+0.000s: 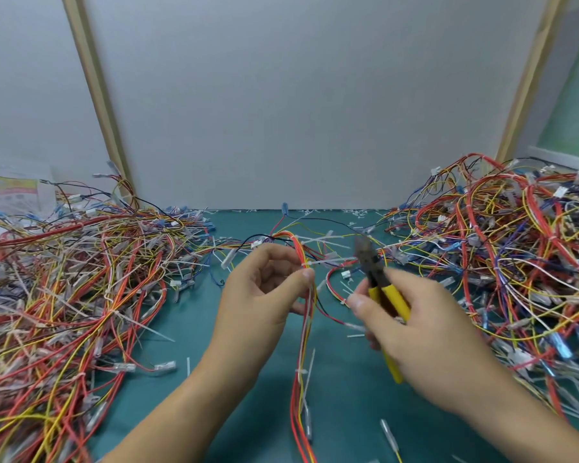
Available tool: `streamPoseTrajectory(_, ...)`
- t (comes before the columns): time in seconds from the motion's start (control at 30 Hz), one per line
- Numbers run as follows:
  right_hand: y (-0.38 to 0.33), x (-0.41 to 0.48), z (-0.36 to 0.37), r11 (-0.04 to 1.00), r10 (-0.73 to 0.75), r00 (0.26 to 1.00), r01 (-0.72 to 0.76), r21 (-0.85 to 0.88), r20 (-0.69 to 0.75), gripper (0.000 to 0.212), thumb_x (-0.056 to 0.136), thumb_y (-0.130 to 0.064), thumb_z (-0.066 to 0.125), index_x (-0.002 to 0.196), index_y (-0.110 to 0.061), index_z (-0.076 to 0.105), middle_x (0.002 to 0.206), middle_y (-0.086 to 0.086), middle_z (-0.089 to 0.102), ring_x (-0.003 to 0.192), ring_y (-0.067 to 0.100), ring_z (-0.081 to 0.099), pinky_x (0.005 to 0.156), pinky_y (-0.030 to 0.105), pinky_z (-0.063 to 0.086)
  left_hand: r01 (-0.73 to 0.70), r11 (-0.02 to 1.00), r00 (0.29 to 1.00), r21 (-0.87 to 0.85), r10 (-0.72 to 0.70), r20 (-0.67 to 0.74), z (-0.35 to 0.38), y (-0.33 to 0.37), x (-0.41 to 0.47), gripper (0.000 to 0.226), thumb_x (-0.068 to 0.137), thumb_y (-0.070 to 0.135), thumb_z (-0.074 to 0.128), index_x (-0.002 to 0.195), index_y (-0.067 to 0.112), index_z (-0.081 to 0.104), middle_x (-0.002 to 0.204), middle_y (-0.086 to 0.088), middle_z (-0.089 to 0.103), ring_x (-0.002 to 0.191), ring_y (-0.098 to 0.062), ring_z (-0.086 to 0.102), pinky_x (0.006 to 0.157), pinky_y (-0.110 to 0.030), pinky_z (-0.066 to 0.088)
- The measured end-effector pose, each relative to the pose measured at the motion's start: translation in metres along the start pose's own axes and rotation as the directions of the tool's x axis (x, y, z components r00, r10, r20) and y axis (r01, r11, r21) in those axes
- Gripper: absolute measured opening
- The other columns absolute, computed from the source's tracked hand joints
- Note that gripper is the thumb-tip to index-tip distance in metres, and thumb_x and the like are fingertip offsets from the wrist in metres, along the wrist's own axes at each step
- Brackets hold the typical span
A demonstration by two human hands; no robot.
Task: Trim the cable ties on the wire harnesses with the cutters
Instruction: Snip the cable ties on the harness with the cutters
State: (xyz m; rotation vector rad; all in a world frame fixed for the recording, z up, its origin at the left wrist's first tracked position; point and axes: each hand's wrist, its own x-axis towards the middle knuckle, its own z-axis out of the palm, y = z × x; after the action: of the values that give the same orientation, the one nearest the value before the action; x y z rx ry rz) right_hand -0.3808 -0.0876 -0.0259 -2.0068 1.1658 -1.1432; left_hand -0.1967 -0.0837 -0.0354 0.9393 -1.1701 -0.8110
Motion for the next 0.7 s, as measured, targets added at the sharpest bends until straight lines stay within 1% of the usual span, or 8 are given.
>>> streamPoseTrajectory(0.07, 0.001, 0.003, -0.003, 0.998, -0.029, 0.992, 0.035, 0.049, -0.119, 0.006, 0.086, -0.038, 0.064, 0.090, -0.034, 0.065, 0.069, 0.004, 0.065, 0.061, 0.027, 0.063, 0.063, 0.052, 0.056, 0.058, 0.998, 0.998, -0.015, -0.058, 0.010, 0.001, 0.000, 0.000, 0.015, 0.080, 0.005, 0.076, 0.081, 0.013, 0.063, 0.086, -0.019, 0.072, 0.071, -0.018, 0.062, 0.052, -0.024, 0.049)
streamPoseTrajectory(0.13, 0.005, 0.006, -0.004, 0.996, -0.034, 0.989, 0.046, 0.079, -0.147, 0.011, 0.088, -0.036, 0.066, 0.098, -0.041, 0.066, 0.073, 0.003, 0.066, 0.064, 0.027, 0.065, 0.067, 0.053, 0.057, 0.114, 0.993, 0.993, -0.011, -0.113, 0.039, 0.004, -0.002, -0.002, 0.018, 0.069, 0.015, 0.075, 0.079, 0.014, 0.060, 0.087, -0.017, 0.075, 0.067, -0.015, 0.060, 0.052, -0.024, 0.043)
streamPoseTrajectory(0.2, 0.010, 0.007, -0.001, 0.997, -0.024, 0.996, 0.030, 0.071, -0.087, 0.015, 0.089, -0.035, 0.067, 0.102, -0.042, 0.066, 0.075, 0.009, 0.064, 0.067, 0.033, 0.063, 0.067, 0.055, 0.056, 0.150, 0.989, 0.986, 0.006, -0.150, 0.066, 0.008, -0.004, -0.003, 0.021, 0.065, 0.018, 0.073, 0.078, 0.013, 0.057, 0.084, -0.011, 0.077, 0.060, -0.010, 0.058, 0.052, -0.020, 0.039)
streamPoseTrajectory(0.27, 0.015, 0.007, 0.004, 0.997, 0.010, 1.000, -0.009, 0.075, -0.015, 0.010, 0.091, -0.031, 0.067, 0.098, -0.038, 0.067, 0.074, 0.014, 0.064, 0.069, 0.039, 0.062, 0.066, 0.058, 0.054, 0.174, 0.985, 0.981, 0.017, -0.175, 0.082, 0.009, -0.005, -0.004, 0.025, 0.063, 0.019, 0.075, 0.078, 0.012, 0.057, 0.075, -0.007, 0.074, 0.052, -0.007, 0.054, 0.052, -0.018, 0.040)
streamPoseTrajectory(0.33, 0.018, 0.006, 0.008, 0.998, 0.019, 1.000, -0.020, 0.065, 0.017, 0.008, 0.093, -0.026, 0.065, 0.092, -0.034, 0.065, 0.072, 0.012, 0.064, 0.068, 0.037, 0.062, 0.065, 0.057, 0.054, 0.195, 0.980, 0.977, 0.035, -0.197, 0.087, 0.009, -0.006, -0.004, 0.025, 0.062, 0.020, 0.077, 0.076, 0.012, 0.058, 0.067, -0.003, 0.069, 0.051, -0.007, 0.054, 0.053, -0.018, 0.042)
streamPoseTrajectory(0.43, 0.022, 0.005, 0.009, 0.999, -0.034, 0.999, 0.034, -0.004, 0.021, 0.010, 0.095, -0.026, 0.063, 0.088, -0.034, 0.061, 0.069, 0.002, 0.063, 0.062, 0.024, 0.060, 0.063, 0.047, 0.055, 0.227, 0.974, 0.970, 0.029, -0.228, 0.078, 0.009, -0.008, -0.004, 0.024, 0.063, 0.022, 0.078, 0.075, 0.011, 0.060, 0.068, -0.005, 0.069, 0.059, -0.012, 0.060, 0.056, -0.021, 0.046)
streamPoseTrajectory(0.53, 0.023, 0.004, 0.010, 0.986, -0.100, 0.995, 0.103, -0.132, 0.030, 0.009, 0.094, -0.031, 0.063, 0.087, -0.032, 0.059, 0.070, -0.018, 0.061, 0.063, 0.008, 0.055, 0.056, 0.018, 0.042, 0.239, 0.971, 0.970, 0.007, -0.239, 0.032, 0.010, -0.010, -0.004, 0.026, 0.061, 0.018, 0.077, 0.073, 0.010, 0.055, 0.064, -0.005, 0.065, 0.066, -0.018, 0.062, 0.053, -0.019, 0.047)
streamPoseTrajectory(0.7, 0.018, 0.007, 0.007, 0.964, -0.100, 0.995, 0.103, -0.244, 0.022, 0.015, 0.093, -0.030, 0.064, 0.080, -0.029, 0.057, 0.069, -0.030, 0.055, 0.063, 0.002, 0.050, 0.058, 0.015, 0.036, 0.201, 0.980, 0.979, -0.005, -0.201, 0.016, 0.010, -0.009, -0.004, 0.033, 0.059, 0.011, 0.071, 0.077, 0.014, 0.043, 0.058, 0.003, 0.059, 0.065, -0.018, 0.060, 0.052, -0.018, 0.046)
